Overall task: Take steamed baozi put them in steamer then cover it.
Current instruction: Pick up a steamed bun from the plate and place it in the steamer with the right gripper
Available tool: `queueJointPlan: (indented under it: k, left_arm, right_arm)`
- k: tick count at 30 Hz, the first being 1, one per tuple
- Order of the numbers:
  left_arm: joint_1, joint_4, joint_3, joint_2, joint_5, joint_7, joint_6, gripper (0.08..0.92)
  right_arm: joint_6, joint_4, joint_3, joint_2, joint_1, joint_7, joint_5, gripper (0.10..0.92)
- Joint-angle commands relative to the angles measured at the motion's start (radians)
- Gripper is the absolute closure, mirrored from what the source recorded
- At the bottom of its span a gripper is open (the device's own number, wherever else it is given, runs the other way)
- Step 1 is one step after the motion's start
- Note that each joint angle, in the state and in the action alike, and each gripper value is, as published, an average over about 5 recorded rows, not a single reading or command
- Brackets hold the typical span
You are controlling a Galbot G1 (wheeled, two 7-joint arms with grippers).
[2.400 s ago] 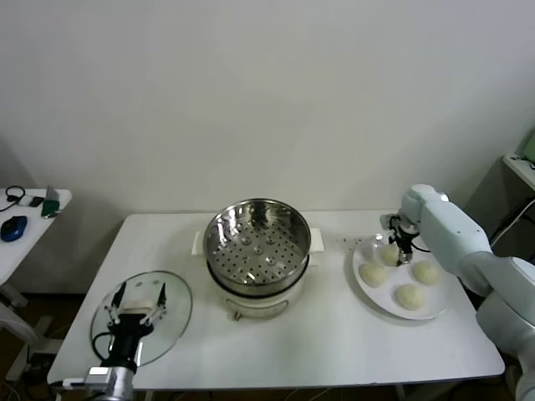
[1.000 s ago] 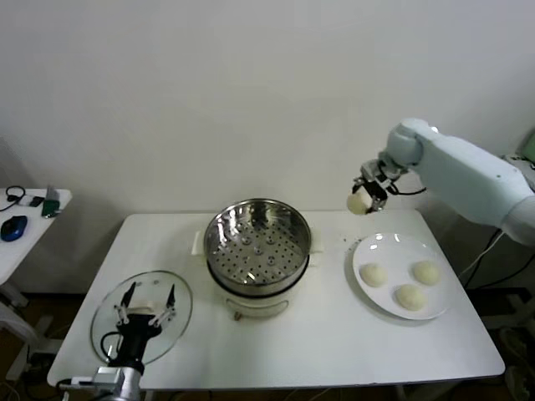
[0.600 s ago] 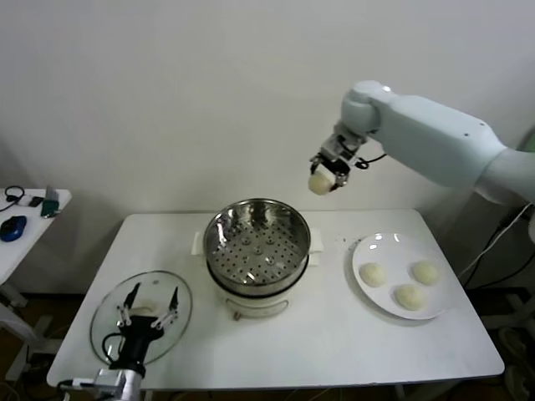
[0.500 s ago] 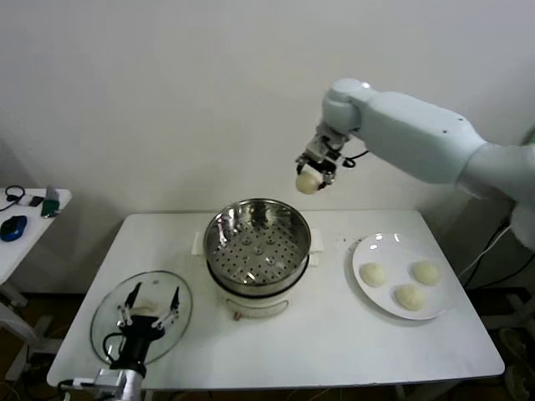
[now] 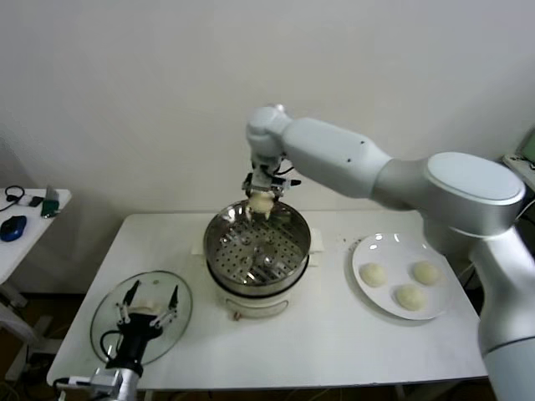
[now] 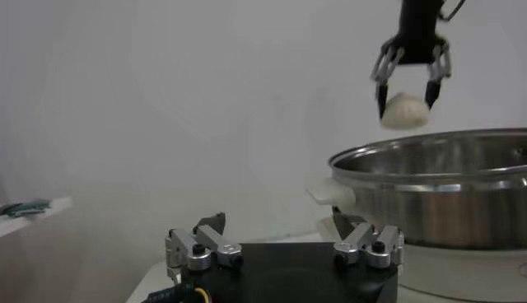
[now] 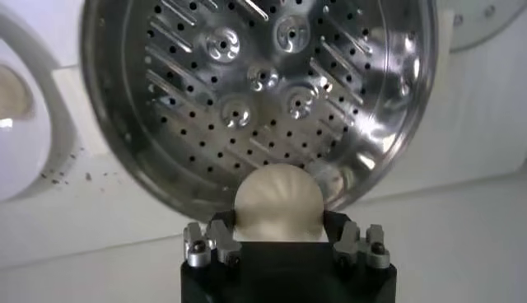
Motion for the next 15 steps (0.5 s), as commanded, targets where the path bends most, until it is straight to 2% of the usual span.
queueJointPlan:
  k: [1, 8, 15]
  left_arm:
    - [0.006, -0.005, 0.000, 0.006, -0.007, 0.000, -0.002, 0.177]
    - [0.009, -0.006, -0.005, 0.007, -0.010, -0.001, -0.002, 0.177]
    - [0.006, -0.003, -0.009, 0.011, -0.015, -0.002, 0.001, 0.177]
  right_arm:
    - [0.080, -0.053, 0.053, 0.096, -0.131, 0.016, -0.222, 0.330]
    - [0.098, -0.116, 0.078, 0.108, -0.172, 0.028, -0.276, 0.330]
    - [0.098, -0.116, 0.082, 0.101, -0.194, 0.028, -0.287, 0.327]
